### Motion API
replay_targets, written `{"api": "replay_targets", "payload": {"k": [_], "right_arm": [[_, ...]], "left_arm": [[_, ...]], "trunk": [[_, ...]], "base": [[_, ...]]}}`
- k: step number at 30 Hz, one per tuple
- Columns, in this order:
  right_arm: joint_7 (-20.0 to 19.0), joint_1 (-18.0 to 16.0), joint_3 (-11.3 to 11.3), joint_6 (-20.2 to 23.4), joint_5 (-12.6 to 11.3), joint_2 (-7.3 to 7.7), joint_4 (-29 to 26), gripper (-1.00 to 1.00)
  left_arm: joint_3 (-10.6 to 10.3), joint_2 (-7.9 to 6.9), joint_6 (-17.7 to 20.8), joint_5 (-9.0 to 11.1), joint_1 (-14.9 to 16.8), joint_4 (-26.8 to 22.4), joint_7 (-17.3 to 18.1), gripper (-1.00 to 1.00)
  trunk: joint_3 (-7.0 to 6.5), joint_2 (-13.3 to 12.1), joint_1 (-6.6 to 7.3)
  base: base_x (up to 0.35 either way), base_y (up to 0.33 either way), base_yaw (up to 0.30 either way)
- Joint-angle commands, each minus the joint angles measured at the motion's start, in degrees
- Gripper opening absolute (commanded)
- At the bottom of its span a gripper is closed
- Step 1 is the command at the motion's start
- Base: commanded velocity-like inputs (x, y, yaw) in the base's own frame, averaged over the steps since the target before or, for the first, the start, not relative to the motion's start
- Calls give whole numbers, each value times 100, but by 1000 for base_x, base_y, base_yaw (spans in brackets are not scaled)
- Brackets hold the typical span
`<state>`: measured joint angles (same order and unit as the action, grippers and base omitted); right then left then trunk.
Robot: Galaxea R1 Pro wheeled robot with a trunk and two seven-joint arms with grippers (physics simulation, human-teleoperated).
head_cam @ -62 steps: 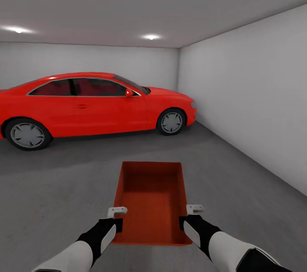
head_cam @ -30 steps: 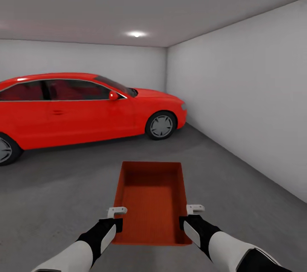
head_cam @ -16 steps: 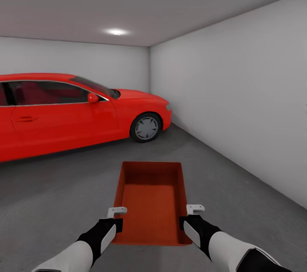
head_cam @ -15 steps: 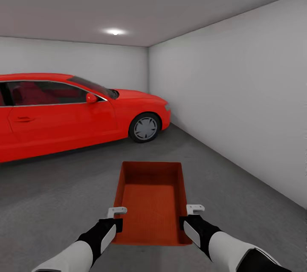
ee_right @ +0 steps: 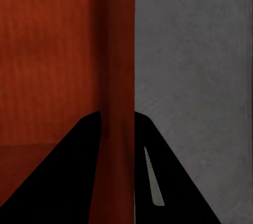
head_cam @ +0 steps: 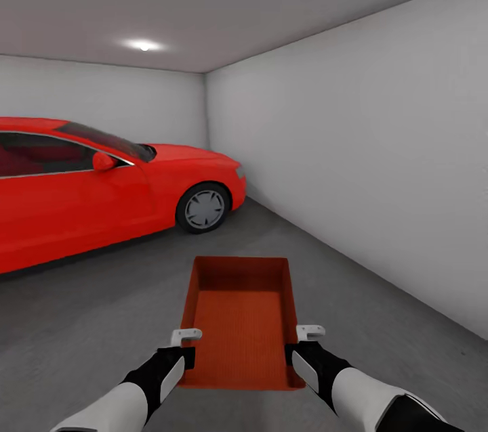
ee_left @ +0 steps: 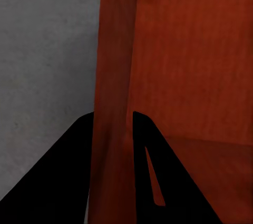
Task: Move the two storage containers from the living room to the garage. In the garage, place one container on the floor and stack the other container on top of it (either order is fine).
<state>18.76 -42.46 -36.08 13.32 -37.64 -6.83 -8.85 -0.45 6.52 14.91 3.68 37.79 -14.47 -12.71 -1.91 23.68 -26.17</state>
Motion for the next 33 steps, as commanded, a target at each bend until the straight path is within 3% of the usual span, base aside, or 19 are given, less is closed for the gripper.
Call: {"api": "replay_targets", "payload": {"k": [1, 33], "right_arm": [[57, -8, 49, -190, 189, 6, -12, -100], [57, -8, 49, -190, 187, 9, -12, -100]], "left_arm": [[-87, -6, 47, -8, -9, 6, -65, -100], [-87, -10, 47, -8, -9, 6, -65, -100]], "trunk": [[2, 4, -5], [2, 4, -5]], "base": [[322, 0, -254], [322, 0, -254]]}}
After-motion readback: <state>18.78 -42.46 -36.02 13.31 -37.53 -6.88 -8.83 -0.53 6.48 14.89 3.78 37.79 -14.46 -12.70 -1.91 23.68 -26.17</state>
